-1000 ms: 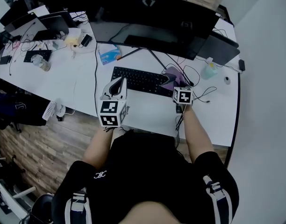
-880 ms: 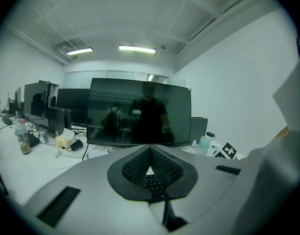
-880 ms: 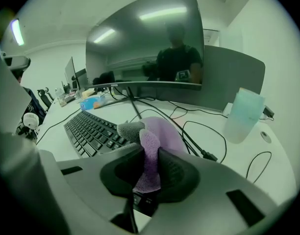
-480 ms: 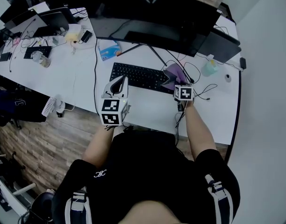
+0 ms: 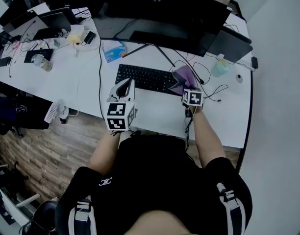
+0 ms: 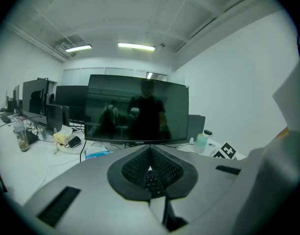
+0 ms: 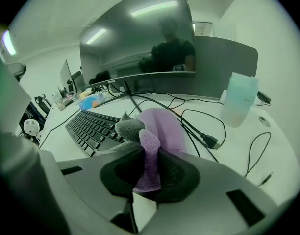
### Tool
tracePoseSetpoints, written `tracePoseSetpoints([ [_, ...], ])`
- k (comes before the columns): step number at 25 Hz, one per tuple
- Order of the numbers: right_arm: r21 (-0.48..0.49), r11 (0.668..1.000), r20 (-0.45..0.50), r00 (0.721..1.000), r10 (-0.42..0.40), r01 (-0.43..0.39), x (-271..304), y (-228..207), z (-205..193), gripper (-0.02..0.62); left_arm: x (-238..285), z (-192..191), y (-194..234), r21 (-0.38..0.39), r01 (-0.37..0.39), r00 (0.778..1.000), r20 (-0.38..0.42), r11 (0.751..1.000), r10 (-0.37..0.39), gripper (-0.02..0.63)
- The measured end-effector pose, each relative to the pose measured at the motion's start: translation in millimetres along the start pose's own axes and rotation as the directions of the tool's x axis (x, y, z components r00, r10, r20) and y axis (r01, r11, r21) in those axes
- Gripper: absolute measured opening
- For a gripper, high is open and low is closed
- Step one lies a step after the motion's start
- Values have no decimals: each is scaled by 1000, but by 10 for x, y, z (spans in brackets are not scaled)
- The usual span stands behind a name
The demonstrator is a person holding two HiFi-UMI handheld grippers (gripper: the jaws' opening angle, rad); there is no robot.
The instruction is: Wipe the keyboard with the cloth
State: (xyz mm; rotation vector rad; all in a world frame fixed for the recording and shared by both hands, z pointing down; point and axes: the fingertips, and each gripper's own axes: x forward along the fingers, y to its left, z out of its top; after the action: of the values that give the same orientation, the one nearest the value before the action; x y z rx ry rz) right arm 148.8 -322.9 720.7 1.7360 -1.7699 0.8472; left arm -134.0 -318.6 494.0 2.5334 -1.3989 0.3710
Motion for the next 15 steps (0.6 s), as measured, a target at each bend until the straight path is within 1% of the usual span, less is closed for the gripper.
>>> tracePoseSetpoints([
  [4, 18, 1000, -4, 1000, -11, 11, -47, 45, -104, 89, 22, -11, 9, 1, 19, 1000, 1, 1000, -19, 12],
  [9, 124, 992, 4, 1000, -5, 5, -122, 118, -238, 89, 26, -64, 61, -7, 45, 999, -5, 999, -45, 12],
  [15, 206, 978, 7, 1000, -16, 14, -141, 256, -325, 89, 3, -83, 136, -3, 81, 997, -2, 997, -81, 12],
])
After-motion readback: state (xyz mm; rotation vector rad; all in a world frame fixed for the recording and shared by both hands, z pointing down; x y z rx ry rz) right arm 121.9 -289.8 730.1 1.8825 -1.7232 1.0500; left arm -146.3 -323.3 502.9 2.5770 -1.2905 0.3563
